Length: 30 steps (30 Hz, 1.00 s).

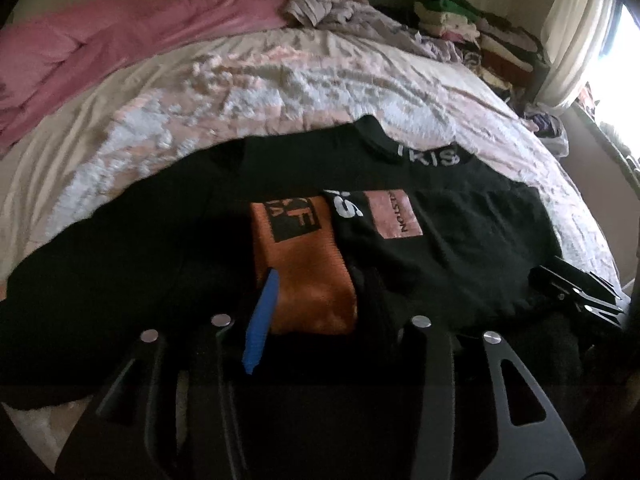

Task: Fold small clothes
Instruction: 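Lay the sleeve flat across the shirt body and open the right tool, then reach the left tool to the other orange cuff and grasp it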

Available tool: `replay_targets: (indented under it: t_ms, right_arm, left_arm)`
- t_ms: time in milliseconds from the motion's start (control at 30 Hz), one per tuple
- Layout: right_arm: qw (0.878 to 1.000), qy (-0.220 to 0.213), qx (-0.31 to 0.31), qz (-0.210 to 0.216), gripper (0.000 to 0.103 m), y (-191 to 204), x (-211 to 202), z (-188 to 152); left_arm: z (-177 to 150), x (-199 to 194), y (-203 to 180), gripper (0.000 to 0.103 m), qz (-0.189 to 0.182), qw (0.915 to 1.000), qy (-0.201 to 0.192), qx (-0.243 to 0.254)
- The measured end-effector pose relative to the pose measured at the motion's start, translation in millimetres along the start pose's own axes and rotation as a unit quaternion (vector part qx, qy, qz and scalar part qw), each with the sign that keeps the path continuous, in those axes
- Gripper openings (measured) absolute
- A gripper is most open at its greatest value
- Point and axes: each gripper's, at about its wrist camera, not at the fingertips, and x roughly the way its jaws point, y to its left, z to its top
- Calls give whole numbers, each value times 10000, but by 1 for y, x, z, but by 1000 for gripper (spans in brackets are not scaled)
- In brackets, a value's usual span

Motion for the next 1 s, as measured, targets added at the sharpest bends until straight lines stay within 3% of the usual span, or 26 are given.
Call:
replay_targets:
  t_ms: [133,267,367,533,567,800,900,1000]
  right_arm:
    - [9998,-144,-106,97,82,12,-15,2]
    - [9992,-286,-230,141,84,28,-30,5]
    - [9987,-379,-291,190,84,40,-40,7]
    - [9977,-424,-424,331,86,63,-46,8]
    - [9974,-423,-463,355,99,69,-47,8]
    - [9948,-529,-727,470,99,105,-56,10]
    - [9939,-567,-808,492,98,118,-59,14]
    - [9928,-608,-881,529,99,128,-62,17]
  left_arm:
    - [-1,-20,7,55,22,9999,-163,-45]
    - [-4,-35,15,58,225,9993,-310,-31]
    - [-8,-45,26,73,348,9987,-369,-59]
    - [-16,-62,46,73,565,9971,-481,-136]
    - [-18,-65,51,73,590,9969,-498,-175]
    - [-28,-89,86,73,849,9934,-612,-462]
    - [-33,-96,102,90,964,9913,-643,-623]
    - [-37,-105,117,90,1011,9894,-705,-766]
